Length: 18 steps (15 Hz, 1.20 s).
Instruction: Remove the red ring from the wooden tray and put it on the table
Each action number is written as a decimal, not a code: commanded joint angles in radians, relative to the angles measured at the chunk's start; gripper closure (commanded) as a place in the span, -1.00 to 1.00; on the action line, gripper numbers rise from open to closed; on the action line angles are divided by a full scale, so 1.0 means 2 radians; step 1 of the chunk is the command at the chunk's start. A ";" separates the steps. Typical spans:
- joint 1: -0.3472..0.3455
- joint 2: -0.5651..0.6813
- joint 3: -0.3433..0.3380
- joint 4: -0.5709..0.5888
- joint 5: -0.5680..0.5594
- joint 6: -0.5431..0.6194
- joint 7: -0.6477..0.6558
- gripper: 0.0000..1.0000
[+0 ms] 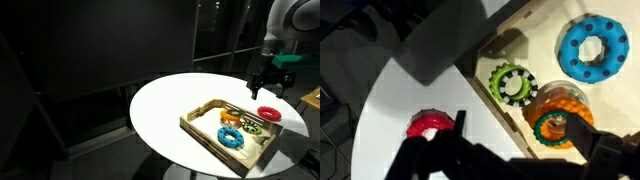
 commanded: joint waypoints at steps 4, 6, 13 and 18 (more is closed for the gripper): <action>-0.013 -0.064 0.017 -0.009 0.006 -0.063 -0.064 -1.00; -0.014 -0.081 0.020 -0.011 0.004 -0.076 -0.076 -1.00; -0.019 -0.132 0.025 -0.014 0.008 -0.109 -0.109 -1.00; -0.023 -0.155 0.028 -0.016 0.006 -0.111 -0.125 -1.00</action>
